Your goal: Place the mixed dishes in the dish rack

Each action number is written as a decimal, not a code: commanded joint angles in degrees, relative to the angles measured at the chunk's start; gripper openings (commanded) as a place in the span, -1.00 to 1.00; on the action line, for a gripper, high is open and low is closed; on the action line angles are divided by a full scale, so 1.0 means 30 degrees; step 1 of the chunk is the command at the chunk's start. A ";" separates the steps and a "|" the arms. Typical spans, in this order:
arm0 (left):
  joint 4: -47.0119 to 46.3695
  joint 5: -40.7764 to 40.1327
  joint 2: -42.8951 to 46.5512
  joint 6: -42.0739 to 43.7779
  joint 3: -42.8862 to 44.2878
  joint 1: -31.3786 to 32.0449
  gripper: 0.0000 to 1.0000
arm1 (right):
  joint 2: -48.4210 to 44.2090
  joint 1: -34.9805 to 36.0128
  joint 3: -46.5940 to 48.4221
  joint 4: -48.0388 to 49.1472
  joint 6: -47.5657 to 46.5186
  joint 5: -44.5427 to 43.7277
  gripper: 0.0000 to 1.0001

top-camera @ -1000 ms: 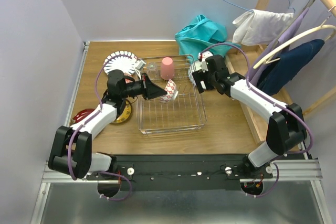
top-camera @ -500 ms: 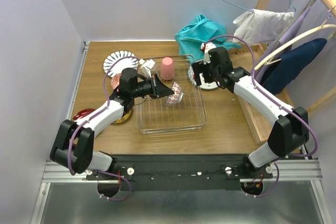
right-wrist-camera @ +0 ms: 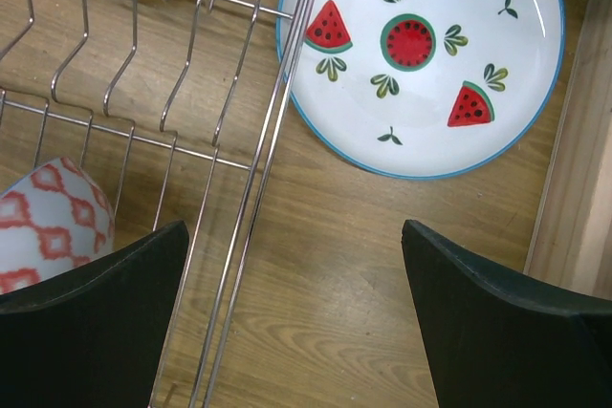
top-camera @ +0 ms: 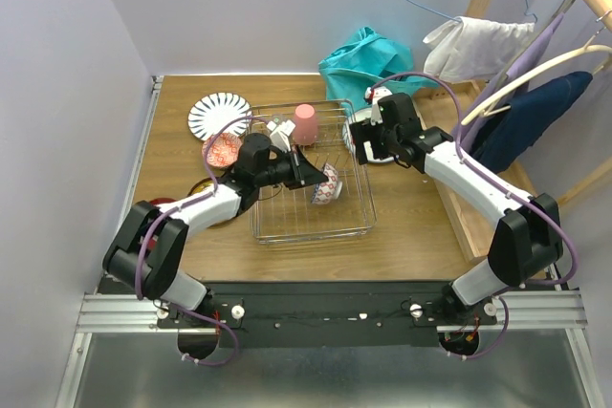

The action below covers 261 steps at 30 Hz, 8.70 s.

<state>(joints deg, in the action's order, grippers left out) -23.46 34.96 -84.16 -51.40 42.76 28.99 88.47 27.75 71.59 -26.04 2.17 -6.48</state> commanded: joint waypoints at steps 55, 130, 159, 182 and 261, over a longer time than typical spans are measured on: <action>0.2110 -0.1990 0.3706 -0.0537 -0.2068 -0.2633 -0.05 | 0.1772 -0.0079 0.1068 -0.0020 0.0095 0.1223 0.99; 1.0983 -0.1340 0.8545 0.8107 0.3117 -1.1276 0.19 | -0.0072 0.6777 0.2772 0.0978 0.2993 1.0416 -0.99; 1.2450 -0.1370 0.7664 1.0598 0.2825 -1.1217 0.20 | 0.3353 0.5400 -0.4233 1.8965 1.6881 1.0980 -0.99; 1.1278 -0.0696 0.4999 1.0775 0.2005 -1.0369 0.12 | 0.3149 0.3730 -0.8189 1.8086 1.7439 1.1155 -0.99; 2.0331 -0.3947 -0.6105 2.7620 1.1674 -0.9225 0.18 | 0.2123 0.1298 0.3001 0.0332 -0.0813 1.1711 0.08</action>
<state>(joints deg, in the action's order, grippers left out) 37.01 25.23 -100.05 29.67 77.84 1.34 94.94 31.44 80.29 -26.35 0.36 26.94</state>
